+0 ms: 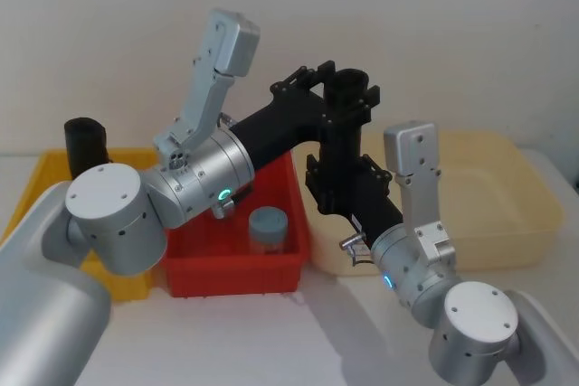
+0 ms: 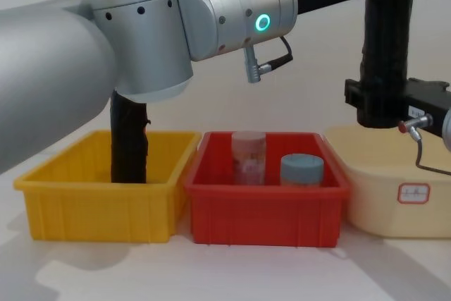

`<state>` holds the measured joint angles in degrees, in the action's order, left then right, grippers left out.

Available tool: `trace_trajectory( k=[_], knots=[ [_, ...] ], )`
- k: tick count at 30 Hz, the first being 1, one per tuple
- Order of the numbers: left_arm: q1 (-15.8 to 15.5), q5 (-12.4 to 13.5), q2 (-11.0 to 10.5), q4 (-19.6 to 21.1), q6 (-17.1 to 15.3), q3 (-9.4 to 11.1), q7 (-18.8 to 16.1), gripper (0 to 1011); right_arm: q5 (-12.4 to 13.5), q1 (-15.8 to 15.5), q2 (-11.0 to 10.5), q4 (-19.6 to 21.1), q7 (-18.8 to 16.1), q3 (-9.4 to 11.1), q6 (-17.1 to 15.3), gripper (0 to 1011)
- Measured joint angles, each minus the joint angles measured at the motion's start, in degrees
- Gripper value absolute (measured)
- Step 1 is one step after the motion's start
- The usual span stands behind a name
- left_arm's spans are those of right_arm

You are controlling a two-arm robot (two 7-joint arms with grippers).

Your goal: Pick up the garbage bag with the one hand and transfer it to the other hand.

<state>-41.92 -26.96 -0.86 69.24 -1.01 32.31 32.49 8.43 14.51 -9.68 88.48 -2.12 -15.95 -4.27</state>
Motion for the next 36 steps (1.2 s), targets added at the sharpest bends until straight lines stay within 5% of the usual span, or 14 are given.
trace_trajectory(
  k=[8, 36],
  knots=[
    [0.0, 0.0, 0.0, 0.0, 0.0, 0.0, 0.0, 1001, -0.1, 1.3, 0.3, -1.6, 0.3, 1.0, -0.2, 536],
    [0.0, 0.0, 0.0, 0.0, 0.0, 0.0, 0.0, 1001, -2.1, 10.0, -2.9, -14.7, 3.7, 8.8, -0.6, 536]
  ],
)
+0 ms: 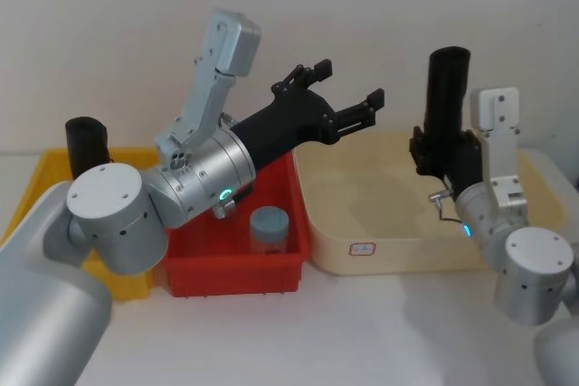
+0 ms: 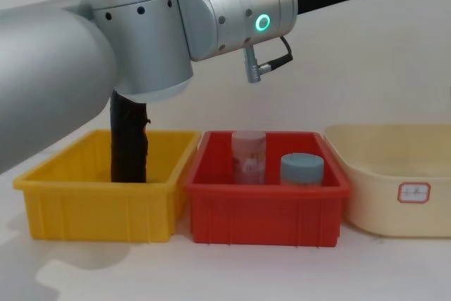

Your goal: Pick up the garbage bag with the one hand and transfer it to the other hand.

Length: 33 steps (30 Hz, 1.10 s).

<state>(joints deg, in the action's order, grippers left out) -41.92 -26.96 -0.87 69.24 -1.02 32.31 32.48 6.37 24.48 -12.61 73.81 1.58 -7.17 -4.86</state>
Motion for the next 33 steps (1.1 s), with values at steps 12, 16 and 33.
trace_trajectory(
  k=[12, 16, 33],
  knots=[
    [0.0, 0.0, 0.0, 0.0, 0.0, 0.0, 0.0, 1001, -1.2, 1.2, -1.9, -0.6, -0.5, 1.2, -2.1, 848],
    [0.0, 0.0, 0.0, 0.0, 0.0, 0.0, 0.0, 1001, -2.1, 1.2, -2.4, 0.1, -0.8, 1.0, -1.5, 923],
    [0.0, 0.0, 0.0, 0.0, 0.0, 0.0, 0.0, 1001, -4.8, 0.3, -3.5, 5.1, -2.5, -0.4, 0.8, 1000]
  ],
)
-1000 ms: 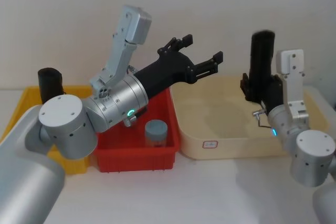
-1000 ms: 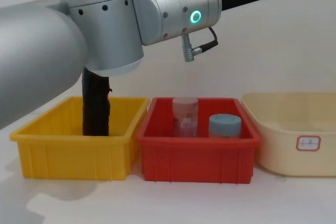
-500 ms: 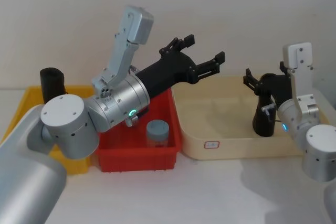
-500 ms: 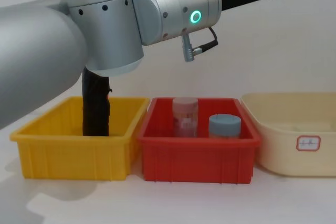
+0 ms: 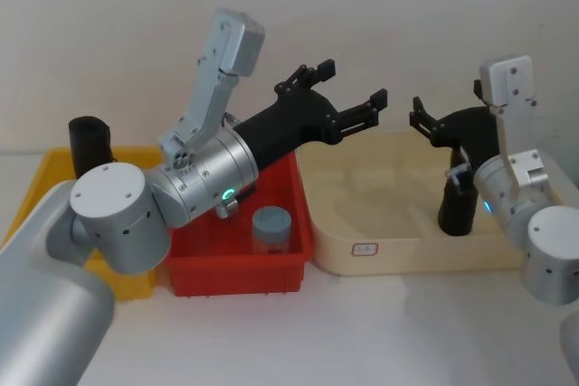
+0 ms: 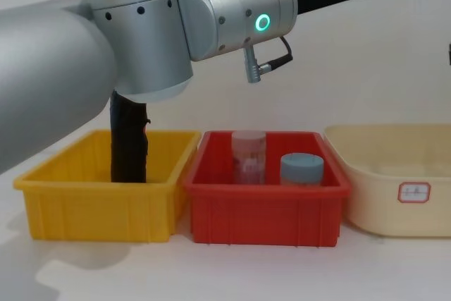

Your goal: Pick up the garbage bag with the one hand and transfer it to the other hand.

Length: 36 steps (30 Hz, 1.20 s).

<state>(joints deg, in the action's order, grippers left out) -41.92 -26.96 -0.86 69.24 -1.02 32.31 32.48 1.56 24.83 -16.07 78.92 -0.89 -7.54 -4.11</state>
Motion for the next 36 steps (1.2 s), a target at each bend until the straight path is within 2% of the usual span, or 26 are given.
trace_trajectory(
  k=[7, 21, 29, 36],
  knots=[
    [0.3, 0.1, -0.3, 0.6, 0.1, 0.0, -0.5, 1001, 0.2, -0.8, 0.2, 1.9, -1.5, -0.3, -1.2, 999],
    [4.4, 3.1, -3.9, 8.0, 2.0, -1.9, -6.7, 1001, 2.1, -4.5, 1.0, 6.6, -6.1, -1.8, -6.3, 1000],
    [8.7, 5.5, -6.9, 14.6, 2.6, -4.3, -11.6, 1001, 2.9, -7.1, 1.9, 9.8, -8.8, -3.8, -8.9, 1000],
    [13.2, 7.4, -9.4, 20.4, 2.6, -7.3, -16.1, 1001, 3.3, -9.0, 2.6, 12.1, -10.7, -5.7, -10.2, 1000]
  ],
)
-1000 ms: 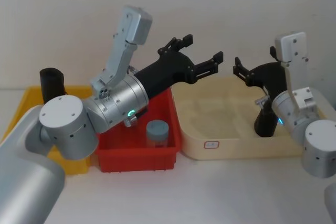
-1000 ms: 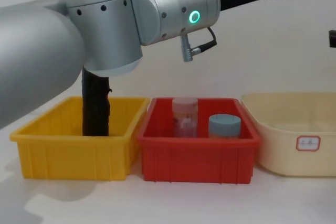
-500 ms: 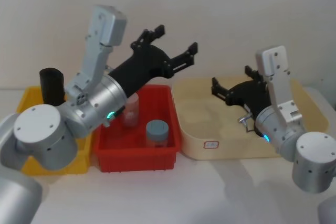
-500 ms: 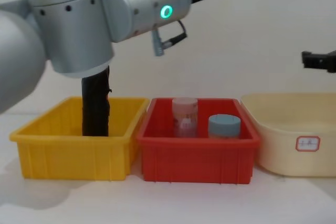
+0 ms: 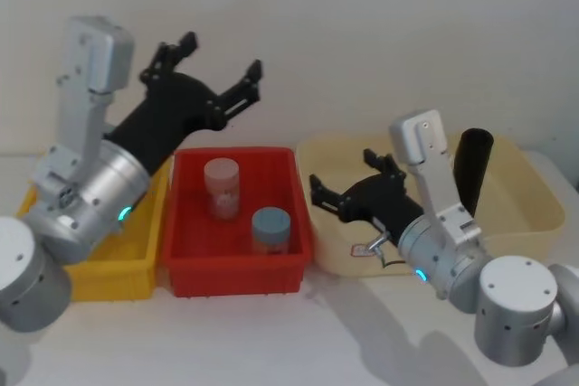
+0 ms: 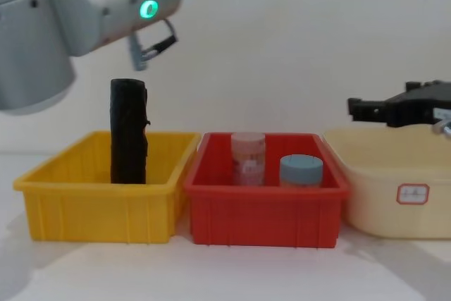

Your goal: Pick up the garbage bag with the one hand and transfer it to the other hand.

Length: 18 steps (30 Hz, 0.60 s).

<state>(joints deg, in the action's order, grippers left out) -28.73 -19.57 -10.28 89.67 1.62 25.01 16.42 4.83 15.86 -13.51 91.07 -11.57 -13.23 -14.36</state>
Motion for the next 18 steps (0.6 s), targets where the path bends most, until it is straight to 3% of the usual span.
trace_trajectory(
  k=[9, 18],
  knots=[
    [4.3, 1.0, -1.7, 4.6, -1.6, -2.9, -3.9, 1001, 0.5, -2.0, 0.5, 2.3, -2.1, -2.5, -1.0, 1000],
    [6.4, 1.3, -2.6, 6.9, -2.5, -4.4, -5.6, 1001, 0.8, -2.9, 0.5, 3.2, -3.8, -4.9, -1.7, 1000]
  ],
)
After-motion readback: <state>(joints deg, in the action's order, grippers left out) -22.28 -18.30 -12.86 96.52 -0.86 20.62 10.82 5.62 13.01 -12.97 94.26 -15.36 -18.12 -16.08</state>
